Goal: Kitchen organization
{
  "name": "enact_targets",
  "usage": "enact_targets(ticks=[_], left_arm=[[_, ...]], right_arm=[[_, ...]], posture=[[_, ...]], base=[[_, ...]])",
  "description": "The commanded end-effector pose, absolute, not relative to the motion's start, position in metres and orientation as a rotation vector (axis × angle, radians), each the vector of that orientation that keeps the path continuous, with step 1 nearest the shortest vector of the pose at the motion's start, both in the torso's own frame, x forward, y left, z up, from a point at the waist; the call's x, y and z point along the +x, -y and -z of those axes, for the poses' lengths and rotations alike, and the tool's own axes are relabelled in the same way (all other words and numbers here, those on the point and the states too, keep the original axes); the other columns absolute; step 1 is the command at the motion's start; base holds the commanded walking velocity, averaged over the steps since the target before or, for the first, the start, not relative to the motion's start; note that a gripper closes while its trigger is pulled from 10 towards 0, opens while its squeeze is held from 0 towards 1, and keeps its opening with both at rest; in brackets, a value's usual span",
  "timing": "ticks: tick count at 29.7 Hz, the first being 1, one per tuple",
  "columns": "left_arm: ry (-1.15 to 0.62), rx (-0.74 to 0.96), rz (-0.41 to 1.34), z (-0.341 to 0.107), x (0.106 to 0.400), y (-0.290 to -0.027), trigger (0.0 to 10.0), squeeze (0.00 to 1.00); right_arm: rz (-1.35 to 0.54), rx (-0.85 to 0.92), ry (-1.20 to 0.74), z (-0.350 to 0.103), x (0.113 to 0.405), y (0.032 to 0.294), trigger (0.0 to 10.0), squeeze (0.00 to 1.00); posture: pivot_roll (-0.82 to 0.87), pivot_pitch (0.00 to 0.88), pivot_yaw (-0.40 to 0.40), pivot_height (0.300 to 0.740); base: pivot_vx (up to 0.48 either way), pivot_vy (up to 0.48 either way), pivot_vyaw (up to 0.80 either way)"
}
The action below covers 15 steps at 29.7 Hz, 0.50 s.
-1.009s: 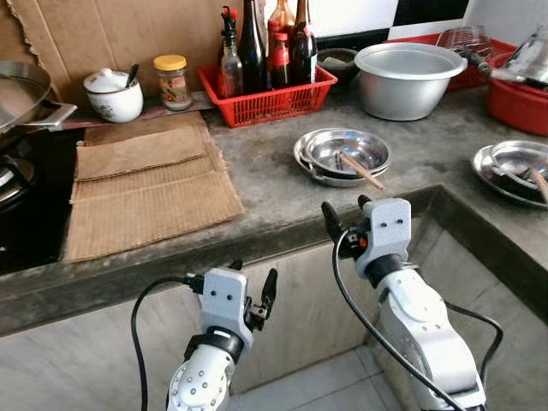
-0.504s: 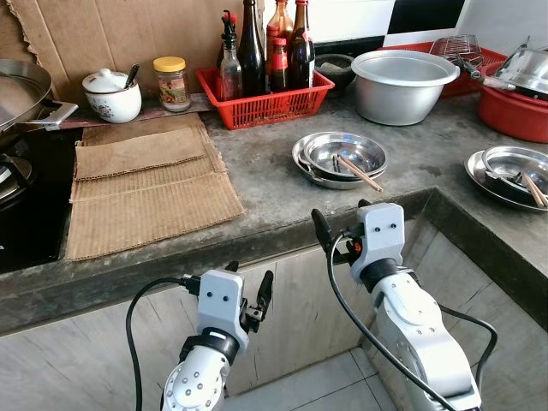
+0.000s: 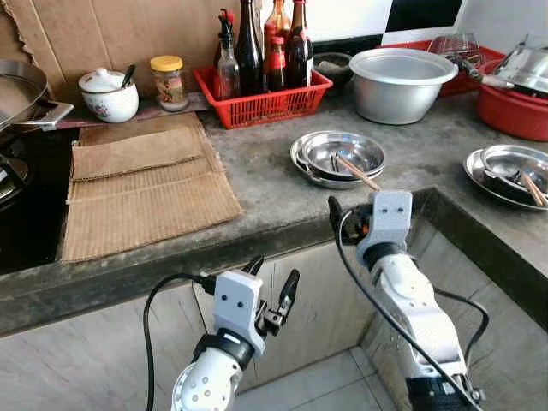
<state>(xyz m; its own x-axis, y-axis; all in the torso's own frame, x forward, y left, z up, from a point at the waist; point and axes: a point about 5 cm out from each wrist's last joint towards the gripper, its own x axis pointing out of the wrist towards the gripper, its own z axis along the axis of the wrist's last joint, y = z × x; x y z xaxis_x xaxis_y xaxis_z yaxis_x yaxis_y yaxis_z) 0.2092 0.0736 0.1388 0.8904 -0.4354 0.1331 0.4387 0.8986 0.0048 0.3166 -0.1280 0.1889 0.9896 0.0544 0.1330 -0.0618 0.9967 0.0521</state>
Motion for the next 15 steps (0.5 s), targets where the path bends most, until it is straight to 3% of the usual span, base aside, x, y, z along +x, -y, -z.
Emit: enact_targets(ticks=[1,15], left_arm=[[0.150,-0.022,0.465,-0.1414,0.2069,-0.0735,10.0,0.00],[0.158,-0.017,0.468,-0.1423,0.2072,-0.0735,10.0,0.00]], right_arm=[[-0.045,0.076,0.143,-0.1907,0.3190,0.1300,10.0,0.00],[0.006,0.115,0.158,-0.1959,0.3281,0.1335,10.0,0.00]], posture=[[0.06,0.073,-0.042,0.740],[0.07,0.083,-0.042,0.740]], base=[[0.000,0.000,0.00],[0.000,0.000,0.00]])
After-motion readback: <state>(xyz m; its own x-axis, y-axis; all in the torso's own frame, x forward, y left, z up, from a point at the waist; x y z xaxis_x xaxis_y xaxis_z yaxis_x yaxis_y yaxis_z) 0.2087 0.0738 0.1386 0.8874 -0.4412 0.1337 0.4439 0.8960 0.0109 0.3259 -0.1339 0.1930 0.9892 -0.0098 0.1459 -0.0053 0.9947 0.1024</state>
